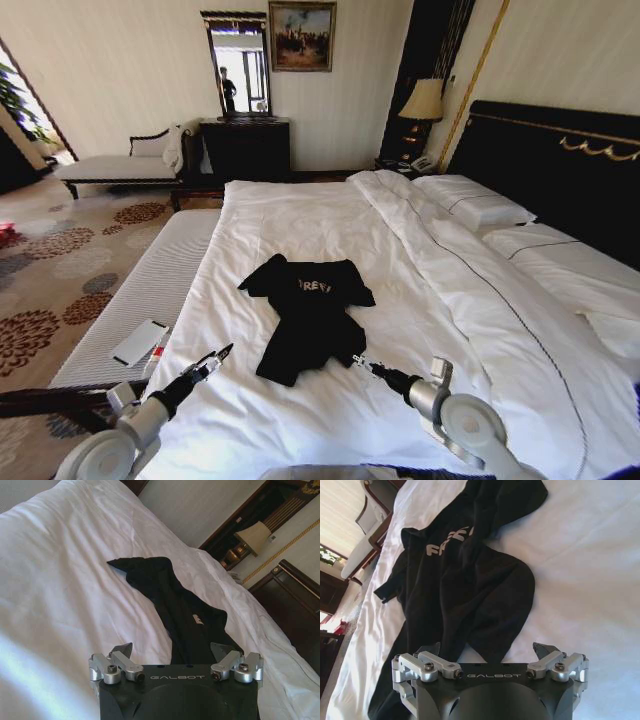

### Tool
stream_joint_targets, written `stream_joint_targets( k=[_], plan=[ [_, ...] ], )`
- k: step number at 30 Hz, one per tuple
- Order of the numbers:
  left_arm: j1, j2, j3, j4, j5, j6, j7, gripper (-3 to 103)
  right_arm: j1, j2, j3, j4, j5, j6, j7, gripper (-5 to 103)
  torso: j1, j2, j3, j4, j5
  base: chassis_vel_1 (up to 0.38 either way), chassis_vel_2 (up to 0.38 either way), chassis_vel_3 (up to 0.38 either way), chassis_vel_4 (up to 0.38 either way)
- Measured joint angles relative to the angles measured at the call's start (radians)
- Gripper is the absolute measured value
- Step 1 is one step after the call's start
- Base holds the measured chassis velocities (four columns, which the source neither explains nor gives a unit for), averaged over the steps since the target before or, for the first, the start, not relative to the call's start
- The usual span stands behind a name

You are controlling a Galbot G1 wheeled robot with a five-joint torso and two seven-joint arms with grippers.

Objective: Fold the clothes on the bed.

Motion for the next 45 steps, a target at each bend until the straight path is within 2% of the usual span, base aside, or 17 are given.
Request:
stream_joint_targets(
  k=[6, 9, 17, 19, 23, 32, 33, 36, 38, 39, 42, 45],
  plan=[
    [-0.039, 0.008, 0.049, -0.004, 0.006, 0.007, -0.017, 89, 0.054, 0.038, -0.027, -0.073, 0.004, -0.01, 0.034, 100, 0.0, 0.0, 0.0, -0.0006, 0.0, 0.0, 0.0, 0.0, 0.0],
    [-0.045, 0.009, 0.05, -0.009, 0.009, 0.008, -0.018, 89, 0.077, 0.048, -0.048, -0.09, 0.013, -0.014, 0.049, 100, 0.0, 0.0, 0.0, 0.0002, -0.0001, 0.0, 0.0, 0.0, 0.0],
    [-0.08, 0.009, 0.052, 0.005, 0.025, 0.008, -0.021, 89, 0.09, 0.093, -0.083, -0.093, 0.03, -0.023, 0.077, 100, 0.0, 0.0, 0.0, -0.0002, -0.0001, 0.0, 0.0, 0.0, 0.0],
    [-0.088, 0.008, 0.058, 0.01, 0.026, 0.008, -0.023, 86, 0.096, 0.102, -0.088, -0.094, 0.03, -0.024, 0.08, 100, 0.0, 0.0, 0.0, -0.0003, -0.0003, 0.0, 0.0, 0.0, 0.0],
    [-0.105, 0.005, 0.075, 0.012, 0.032, 0.009, -0.03, 90, 0.135, 0.132, -0.105, -0.125, 0.035, -0.027, 0.097, 100, 0.0, 0.0, 0.0, 0.0, -0.0001, 0.0, 0.0, 0.0, 0.0],
    [-0.107, 0.013, 0.074, 0.017, 0.034, 0.009, -0.03, 90, 0.161, 0.143, -0.121, -0.149, 0.035, -0.031, 0.105, 101, 0.0, 0.0, 0.0, 0.0, 0.0, 0.0, 0.0, 0.0, 0.0],
    [-0.112, 0.014, 0.076, 0.02, 0.038, 0.009, -0.03, 90, 0.158, 0.142, -0.121, -0.152, 0.028, -0.034, 0.099, 96, 0.0, 0.0, 0.0, -0.0001, -0.0001, 0.0, 0.0, 0.0, 0.0],
    [-0.123, 0.017, 0.082, 0.023, 0.04, 0.009, -0.031, 90, 0.154, 0.138, -0.121, -0.153, 0.018, -0.038, 0.089, 91, 0.0, 0.0, 0.0, -0.0002, -0.0002, 0.0, 0.0, 0.0, 0.0],
    [-0.14, 0.022, 0.09, 0.028, 0.04, 0.009, -0.034, 90, 0.153, 0.135, -0.122, -0.153, 0.011, -0.04, 0.085, 80, 0.0, 0.0, 0.0, -0.0002, 0.0, 0.0, 0.0, 0.0, 0.0],
    [-0.14, 0.022, 0.09, 0.028, 0.04, 0.009, -0.034, 90, 0.153, 0.135, -0.122, -0.153, 0.011, -0.04, 0.085, 80, 0.0, 0.0, 0.0, -0.0002, 0.0, 0.0, 0.0, 0.0, 0.0],
    [-0.16, 0.025, 0.098, 0.029, 0.039, 0.009, -0.039, 92, 0.152, 0.13, -0.123, -0.153, 0.0, -0.04, 0.079, 64, 0.0, 0.0, 0.0, -0.0002, 0.0, 0.0, 0.0, 0.0, 0.0],
    [-0.162, 0.023, 0.099, 0.027, 0.038, 0.009, -0.041, 92, 0.149, 0.129, -0.123, -0.153, -0.003, -0.04, 0.077, 58, 0.0, 0.0, 0.0, -0.0002, 0.0, 0.0, 0.0, 0.0, 0.0]
  ],
)
